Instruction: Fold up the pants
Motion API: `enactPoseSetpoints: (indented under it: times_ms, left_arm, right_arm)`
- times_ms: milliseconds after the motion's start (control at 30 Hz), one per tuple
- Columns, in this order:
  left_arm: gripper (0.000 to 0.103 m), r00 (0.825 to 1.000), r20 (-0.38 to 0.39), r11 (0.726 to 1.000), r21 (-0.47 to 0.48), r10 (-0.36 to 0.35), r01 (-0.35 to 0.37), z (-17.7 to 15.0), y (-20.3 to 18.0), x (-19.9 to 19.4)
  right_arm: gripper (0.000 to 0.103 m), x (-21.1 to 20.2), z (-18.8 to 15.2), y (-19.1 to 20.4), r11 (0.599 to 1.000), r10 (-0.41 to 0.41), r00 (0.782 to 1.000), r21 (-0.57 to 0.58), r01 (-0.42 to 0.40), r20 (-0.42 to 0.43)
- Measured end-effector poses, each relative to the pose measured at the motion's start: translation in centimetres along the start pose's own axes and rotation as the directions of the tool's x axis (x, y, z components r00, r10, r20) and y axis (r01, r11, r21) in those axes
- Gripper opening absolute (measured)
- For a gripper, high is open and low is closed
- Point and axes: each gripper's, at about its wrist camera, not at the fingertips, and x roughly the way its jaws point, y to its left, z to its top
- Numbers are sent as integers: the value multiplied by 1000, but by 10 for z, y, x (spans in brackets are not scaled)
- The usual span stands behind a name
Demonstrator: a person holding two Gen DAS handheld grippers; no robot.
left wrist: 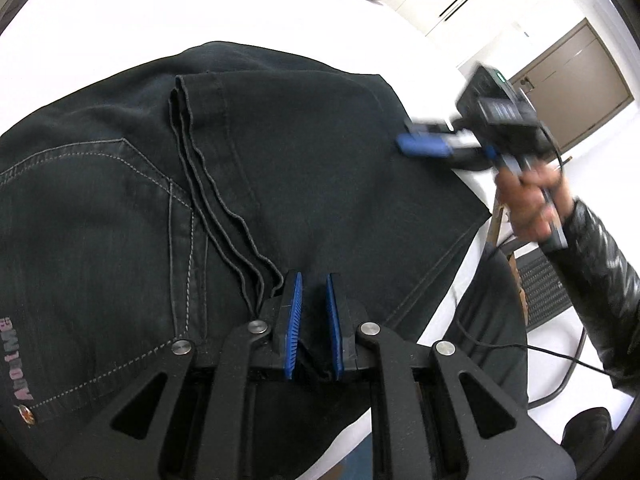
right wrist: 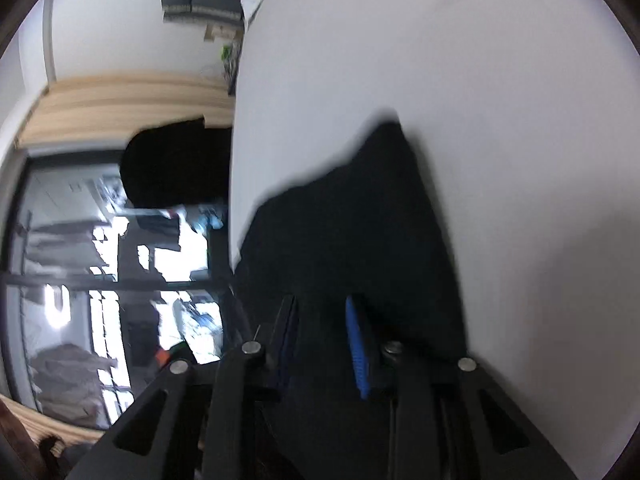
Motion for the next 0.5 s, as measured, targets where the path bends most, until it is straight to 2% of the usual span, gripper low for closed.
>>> enactPoseSetpoints:
  times_ms: [133,167,200,267,367,500]
  left_arm:
    - [12,1000,21,1000,4,-5,5,-5,17,-11]
    - [12,1000,28,1000,9,-8,8,-13,17,-6]
    - [12,999,39,1000,15,-11,11,-14,18,-8]
    - [12,998,59,1000,12,-23,22,-18,22,-5]
    - [12,996,77,999,-10,-40,41,-21,27,-9]
    - [12,993,115,1000,0,-8,8,-28,23,-30]
  right_arm:
    - [24,-12,-43,-2,999,-41,999,-22,41,16]
    - [18,-13,-52,-6,999,-49,998,-10,50,40]
    - [2,-14,-57,-8,997,-76,995,6,76,61]
    - [0,-11,-57,-16,995,-88,992,47,84,89]
    - [0,-12,-55,-15,993,-118,987,32,115,112]
    - [0,-13,-55,-4,987,-158,980,9,159,124]
